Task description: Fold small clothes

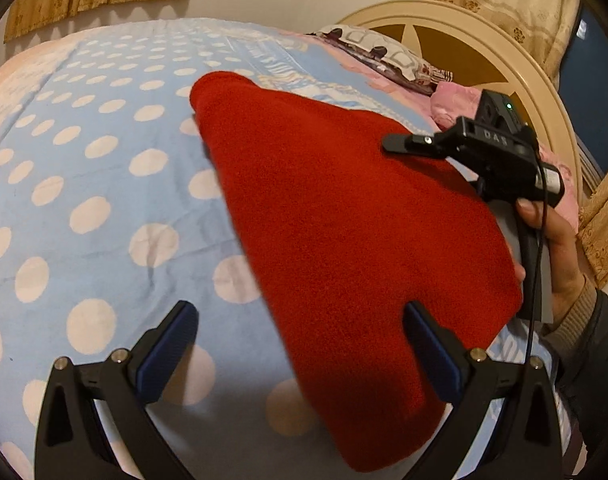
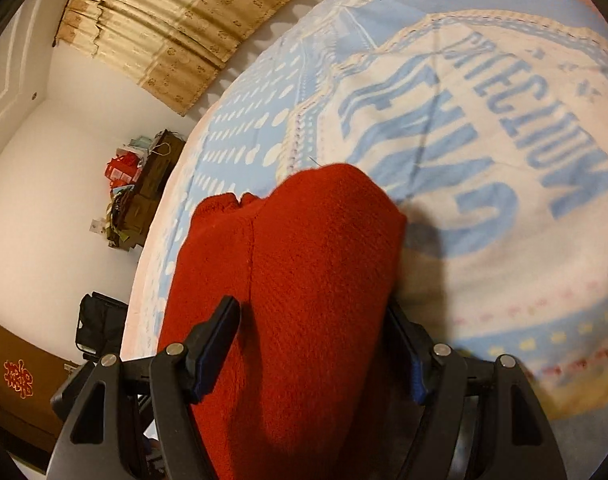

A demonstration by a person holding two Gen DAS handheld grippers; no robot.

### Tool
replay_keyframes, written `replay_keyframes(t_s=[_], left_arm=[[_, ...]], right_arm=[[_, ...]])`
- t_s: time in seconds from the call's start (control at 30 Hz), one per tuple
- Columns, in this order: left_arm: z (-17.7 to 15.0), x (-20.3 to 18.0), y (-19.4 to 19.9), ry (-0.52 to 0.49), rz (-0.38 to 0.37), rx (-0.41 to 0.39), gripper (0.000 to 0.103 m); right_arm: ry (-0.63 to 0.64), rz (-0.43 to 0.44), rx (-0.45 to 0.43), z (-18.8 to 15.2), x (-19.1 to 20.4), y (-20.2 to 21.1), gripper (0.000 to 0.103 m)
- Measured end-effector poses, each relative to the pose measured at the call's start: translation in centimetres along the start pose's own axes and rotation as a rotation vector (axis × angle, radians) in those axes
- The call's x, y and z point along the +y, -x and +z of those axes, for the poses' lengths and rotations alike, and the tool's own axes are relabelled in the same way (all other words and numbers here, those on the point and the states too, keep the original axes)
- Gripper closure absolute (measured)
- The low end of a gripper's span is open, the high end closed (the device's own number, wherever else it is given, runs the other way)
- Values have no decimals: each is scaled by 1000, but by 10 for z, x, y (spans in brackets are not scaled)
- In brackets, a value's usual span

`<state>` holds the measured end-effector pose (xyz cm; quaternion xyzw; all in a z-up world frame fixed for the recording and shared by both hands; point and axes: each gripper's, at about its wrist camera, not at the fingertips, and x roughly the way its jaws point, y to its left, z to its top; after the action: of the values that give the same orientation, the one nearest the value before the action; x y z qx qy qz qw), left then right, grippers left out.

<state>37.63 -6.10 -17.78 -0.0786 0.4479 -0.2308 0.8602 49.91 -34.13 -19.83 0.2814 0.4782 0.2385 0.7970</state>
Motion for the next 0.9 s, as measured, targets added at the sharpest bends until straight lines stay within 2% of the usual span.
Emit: replay_keyframes(t_s=[0.2,0.27,0.37,0.5,0.57,0.63,0.77,0.83,0.87,0.9], left_arm=[[-1,1,0,-2,-6,-6,0],[-1,1,0,-4,-10,-7,0],[0,3,0,0,-23,-5,0],[1,4,-2,-1,-36,-5,0],[2,3,-3,1,-41,-5,0],[3,2,-4,1,-46,-5,0],[6,3,-5,4,-59,-7,0],[6,4,-4,7,-74,-14,4],[6,4,-3,6,-90,-18,12],[6,4,-3,3,-122,-19,27]], right_arm=[[21,50,-10,0,-2,-5,34],[28,42,-18,0,-3,-5,44],[-10,37,-36,2,-8,-3,51],[-8,38,-26,0,-10,-3,52],[-6,83,-16,0,-11,-4,52],[6,86,-11,-1,-9,-5,53],[11,64,-14,-2,-7,-6,63],[10,84,-10,-3,-8,-6,66],[12,92,-12,-3,-8,-6,66],[17,94,-15,-4,-7,-5,67]])
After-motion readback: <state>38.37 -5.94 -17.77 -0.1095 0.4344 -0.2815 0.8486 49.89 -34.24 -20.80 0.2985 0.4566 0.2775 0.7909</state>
